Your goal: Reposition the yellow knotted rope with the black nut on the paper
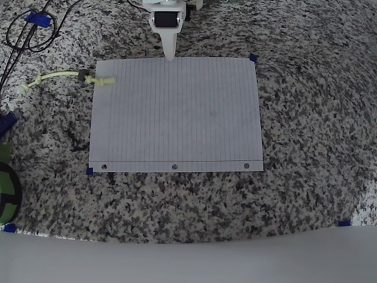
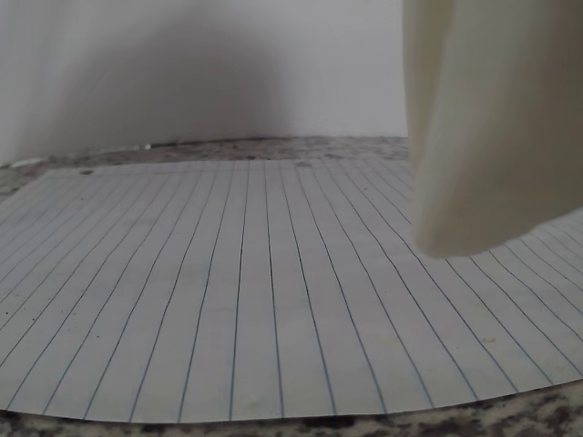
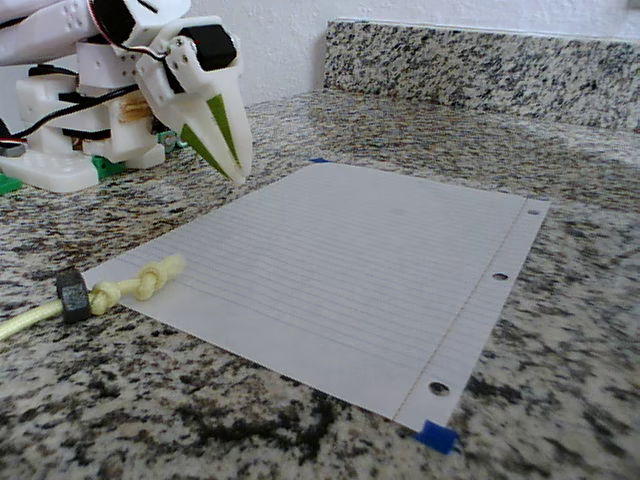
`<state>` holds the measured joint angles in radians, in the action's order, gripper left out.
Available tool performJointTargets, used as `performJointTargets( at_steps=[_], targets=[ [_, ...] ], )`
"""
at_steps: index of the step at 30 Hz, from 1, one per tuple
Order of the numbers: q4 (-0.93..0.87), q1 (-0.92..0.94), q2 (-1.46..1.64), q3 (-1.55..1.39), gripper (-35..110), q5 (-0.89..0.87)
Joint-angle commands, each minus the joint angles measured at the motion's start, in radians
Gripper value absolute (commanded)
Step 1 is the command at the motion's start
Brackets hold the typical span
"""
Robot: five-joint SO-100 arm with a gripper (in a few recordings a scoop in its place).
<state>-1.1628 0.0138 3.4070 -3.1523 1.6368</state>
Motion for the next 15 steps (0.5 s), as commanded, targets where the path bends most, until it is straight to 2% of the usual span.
performJointTargets(
  at_steps=[1, 15],
  targets=[
    [-0.006, 0.0, 0.003, -0.009, 6, 0.008],
    [-0.012, -0.018, 0.003, -0.008, 3, 0.009]
  ],
)
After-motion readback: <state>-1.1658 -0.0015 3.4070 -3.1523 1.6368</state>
